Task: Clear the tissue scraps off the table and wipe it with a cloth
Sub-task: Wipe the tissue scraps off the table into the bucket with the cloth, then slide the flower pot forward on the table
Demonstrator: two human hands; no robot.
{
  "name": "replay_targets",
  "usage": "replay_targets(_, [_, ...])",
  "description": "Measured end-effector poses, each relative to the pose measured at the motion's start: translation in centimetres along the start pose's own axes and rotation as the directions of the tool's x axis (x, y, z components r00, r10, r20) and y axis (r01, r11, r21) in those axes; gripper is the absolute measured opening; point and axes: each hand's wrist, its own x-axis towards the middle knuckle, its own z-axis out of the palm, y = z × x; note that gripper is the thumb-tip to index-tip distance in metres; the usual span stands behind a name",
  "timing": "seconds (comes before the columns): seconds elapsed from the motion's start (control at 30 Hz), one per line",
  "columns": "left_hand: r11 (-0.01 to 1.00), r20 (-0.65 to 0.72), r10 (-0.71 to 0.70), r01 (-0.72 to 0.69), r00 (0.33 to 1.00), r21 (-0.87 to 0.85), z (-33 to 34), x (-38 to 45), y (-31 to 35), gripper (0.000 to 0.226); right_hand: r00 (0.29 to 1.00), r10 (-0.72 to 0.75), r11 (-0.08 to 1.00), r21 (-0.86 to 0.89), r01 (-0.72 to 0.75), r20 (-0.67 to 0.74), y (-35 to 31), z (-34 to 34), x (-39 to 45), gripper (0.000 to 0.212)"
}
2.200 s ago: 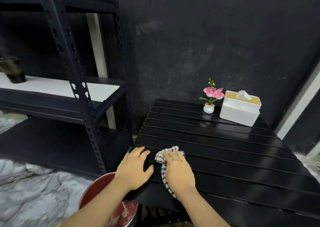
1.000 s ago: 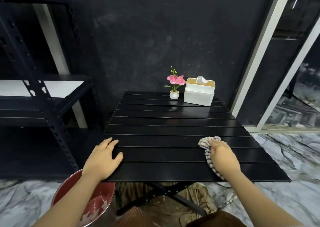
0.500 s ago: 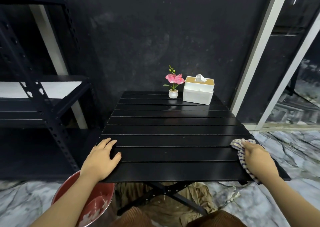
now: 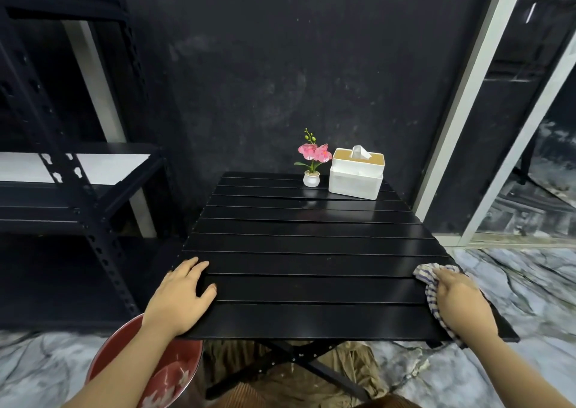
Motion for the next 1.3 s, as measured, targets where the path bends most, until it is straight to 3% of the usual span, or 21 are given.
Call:
replay_targets(0.2, [1.0, 0.007, -0.002, 0.002, 1.0, 0.006, -0.1, -0.1, 0.1, 0.058, 1.0, -0.02, 0.999, -0.035, 0.02, -0.002, 0.1, 0.2, 0.2, 0.033])
replay_targets(0.33, [1.0, 0.022, -0.001, 0.0, 1.0, 0.014, 0.0, 0.1, 0.0, 0.058, 0.997, -0.039, 0.993, -0.112, 0.046, 0.066, 0.4, 0.1, 0.5, 0.036])
replay_targets(0.5, [0.998, 0.03, -0.001, 0.0, 1.0, 0.055, -0.4, 1.8, 0.1, 0.054, 0.973, 0.055, 0.892, -0.449, 0.052, 0.223, -1.3, -1.5, 2.3, 0.035])
replay_targets(0.57, [0.999, 0.054, 0.022, -0.024, 0.998, 0.047, -0.7, 3.5, 0.8, 0.052, 0.972, 0.042, 0.872, -0.484, 0.077, 0.23, -3.3, -1.8, 3.9, 0.033])
replay_targets(0.7, [0.995, 0.142, 0.067, -0.076, 0.988, 0.058, 0.2, 8.2, 3.3, 0.06, 0.953, -0.153, 0.971, -0.141, 0.194, 0.259, -8.8, 1.1, 7.2, 0.053])
replay_targets(0.77, [0.995, 0.149, 0.076, -0.086, 0.986, 0.056, 1.1, 10.8, 4.9, 0.063, 0.922, -0.27, 0.963, 0.076, 0.26, 0.278, -11.6, 3.4, 8.7, 0.056])
replay_targets(0.83, [0.992, 0.142, 0.107, -0.115, 0.984, 0.052, 2.2, 13.4, 6.6, 0.065, 0.886, -0.347, 0.936, 0.175, 0.305, 0.308, -13.7, 5.7, 10.2, 0.06])
replay_targets(1.1, [0.943, 0.142, 0.266, -0.288, 0.954, 0.168, 6.6, 20.7, 10.8, 0.071, 0.866, -0.369, 0.926, 0.051, 0.375, 0.338, -16.5, 12.2, 15.7, 0.079])
replay_targets(1.3, [0.955, 0.118, 0.27, -0.281, 0.956, 0.095, 8.4, 21.6, 10.6, 0.069, 0.876, -0.387, 0.919, 0.045, 0.391, 0.288, -16.1, 14.0, 16.6, 0.08])
